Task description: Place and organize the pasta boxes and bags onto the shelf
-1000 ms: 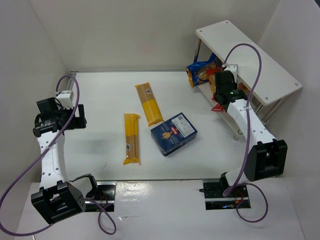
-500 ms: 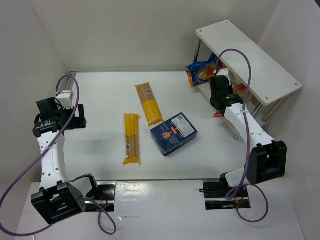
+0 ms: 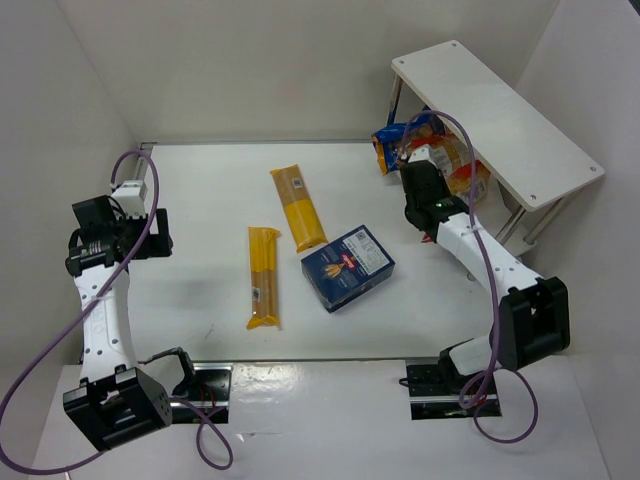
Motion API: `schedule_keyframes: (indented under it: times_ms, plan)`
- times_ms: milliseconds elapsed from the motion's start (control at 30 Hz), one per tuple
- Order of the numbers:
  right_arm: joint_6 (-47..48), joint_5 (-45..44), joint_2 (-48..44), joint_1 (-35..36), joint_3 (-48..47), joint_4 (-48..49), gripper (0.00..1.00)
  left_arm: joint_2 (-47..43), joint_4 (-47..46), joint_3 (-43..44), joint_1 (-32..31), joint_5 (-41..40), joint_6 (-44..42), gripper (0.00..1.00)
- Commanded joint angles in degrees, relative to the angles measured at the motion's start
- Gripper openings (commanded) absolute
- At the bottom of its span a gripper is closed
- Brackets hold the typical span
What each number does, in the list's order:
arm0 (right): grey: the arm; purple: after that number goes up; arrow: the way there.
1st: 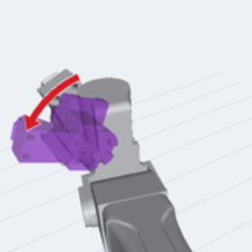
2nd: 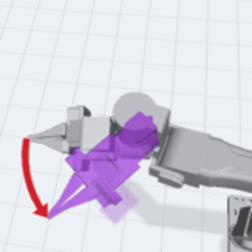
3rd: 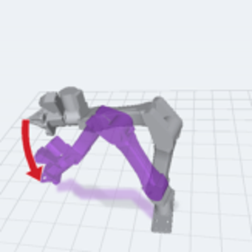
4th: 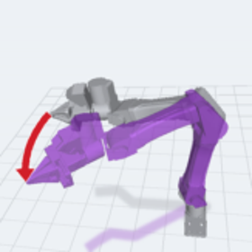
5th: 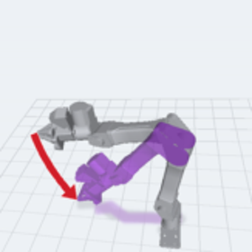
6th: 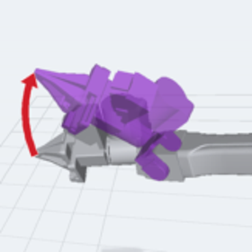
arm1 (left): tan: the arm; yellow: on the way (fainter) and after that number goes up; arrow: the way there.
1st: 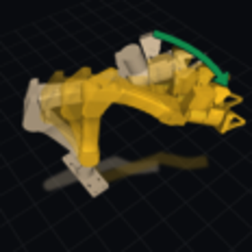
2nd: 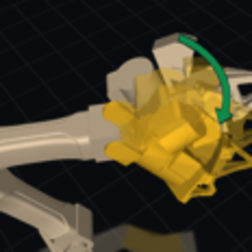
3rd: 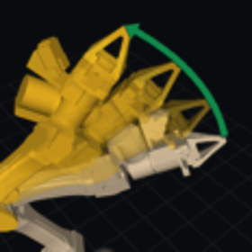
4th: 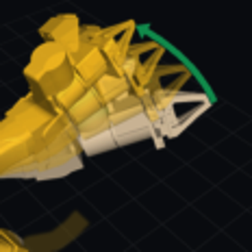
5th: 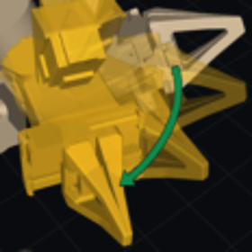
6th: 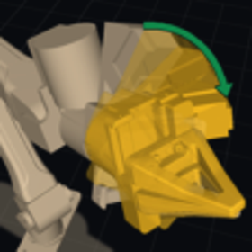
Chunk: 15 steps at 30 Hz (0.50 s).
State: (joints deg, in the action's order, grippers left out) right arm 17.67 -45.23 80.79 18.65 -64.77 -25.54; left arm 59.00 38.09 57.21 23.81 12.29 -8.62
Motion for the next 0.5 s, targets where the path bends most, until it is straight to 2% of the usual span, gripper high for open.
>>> schedule_keyframes:
  times_ms: [0,467]
  plan:
    - [3.3,-7.9,-1.3,0.9,-0.8,8.6,0.0,-1.1,-1.4,-0.2,0.4,1.2,0.5,0.99]
    - [7.6,-15.9,0.5,0.9,2.7,13.9,0.0,-1.1,-1.4,-0.2,0.9,1.7,0.5,0.99]
